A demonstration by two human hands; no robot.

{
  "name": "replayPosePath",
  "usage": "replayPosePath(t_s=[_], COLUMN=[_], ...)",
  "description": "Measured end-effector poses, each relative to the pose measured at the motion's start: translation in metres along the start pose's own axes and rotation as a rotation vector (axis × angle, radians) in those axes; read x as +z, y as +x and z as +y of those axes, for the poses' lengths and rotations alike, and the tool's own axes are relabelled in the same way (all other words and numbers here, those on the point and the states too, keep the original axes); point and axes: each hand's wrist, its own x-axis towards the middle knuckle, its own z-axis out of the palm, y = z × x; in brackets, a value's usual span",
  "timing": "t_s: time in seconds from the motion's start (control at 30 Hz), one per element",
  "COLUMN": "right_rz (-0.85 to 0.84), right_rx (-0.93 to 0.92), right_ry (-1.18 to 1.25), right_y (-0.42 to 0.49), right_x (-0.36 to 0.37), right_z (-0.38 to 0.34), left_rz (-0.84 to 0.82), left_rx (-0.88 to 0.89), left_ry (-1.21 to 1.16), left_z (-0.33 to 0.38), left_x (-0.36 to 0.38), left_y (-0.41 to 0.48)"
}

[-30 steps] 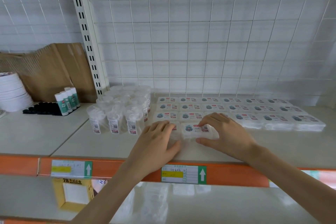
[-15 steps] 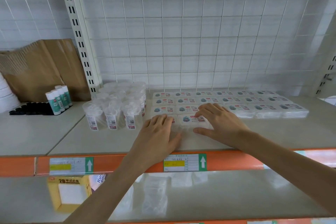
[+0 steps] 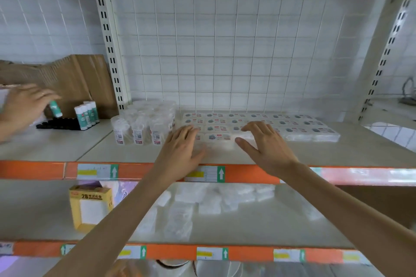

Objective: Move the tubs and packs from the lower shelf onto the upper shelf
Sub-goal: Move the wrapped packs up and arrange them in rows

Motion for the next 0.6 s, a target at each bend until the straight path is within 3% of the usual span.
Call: replayPosePath(t_s=[0.3, 0.6], right_rz=[0.02, -0.036], right_rx=[-0.005, -0.013], right_ry=[0.019, 0.037], right_y=[-0.088, -0.162], right_x=[-0.043, -0.049], right_z=[0.016, 0.037], left_rz=[-0.021, -0.058], left_rx=[0.049, 0.035], left_ry=[0.029, 0.027], left_z=[0.099, 0.14], left_x=[-0.01, 0.012], left_y=[-0.061, -0.128])
